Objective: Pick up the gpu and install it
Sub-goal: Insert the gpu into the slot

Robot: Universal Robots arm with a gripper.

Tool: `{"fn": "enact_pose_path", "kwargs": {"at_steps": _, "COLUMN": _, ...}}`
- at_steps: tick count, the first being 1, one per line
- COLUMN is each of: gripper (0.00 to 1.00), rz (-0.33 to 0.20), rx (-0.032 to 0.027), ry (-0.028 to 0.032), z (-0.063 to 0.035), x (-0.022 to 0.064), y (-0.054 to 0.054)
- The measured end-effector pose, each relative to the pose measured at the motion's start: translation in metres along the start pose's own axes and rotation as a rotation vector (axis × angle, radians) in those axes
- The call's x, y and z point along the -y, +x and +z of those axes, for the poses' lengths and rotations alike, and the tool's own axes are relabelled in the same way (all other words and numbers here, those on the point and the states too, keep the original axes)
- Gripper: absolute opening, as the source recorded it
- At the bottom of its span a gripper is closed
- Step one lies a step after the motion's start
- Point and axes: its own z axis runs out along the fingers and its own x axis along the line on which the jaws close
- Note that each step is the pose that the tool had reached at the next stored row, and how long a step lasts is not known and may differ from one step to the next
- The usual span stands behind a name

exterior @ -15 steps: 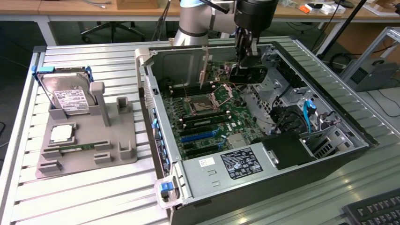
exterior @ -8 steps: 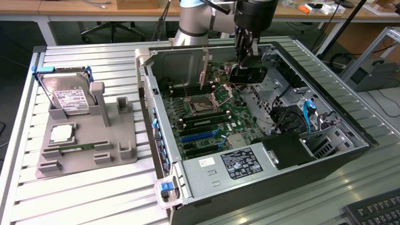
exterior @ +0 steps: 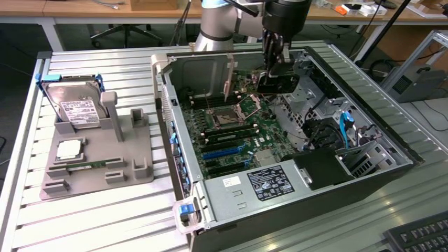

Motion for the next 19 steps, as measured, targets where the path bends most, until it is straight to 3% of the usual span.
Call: {"fn": "enact_pose_path", "kwargs": {"at_steps": 19, "gripper": 0.27, "rz": -0.053, "rx": -0.0052, "ry": 0.0025, "z": 0.0015, "x": -0.0002, "y": 0.0}}
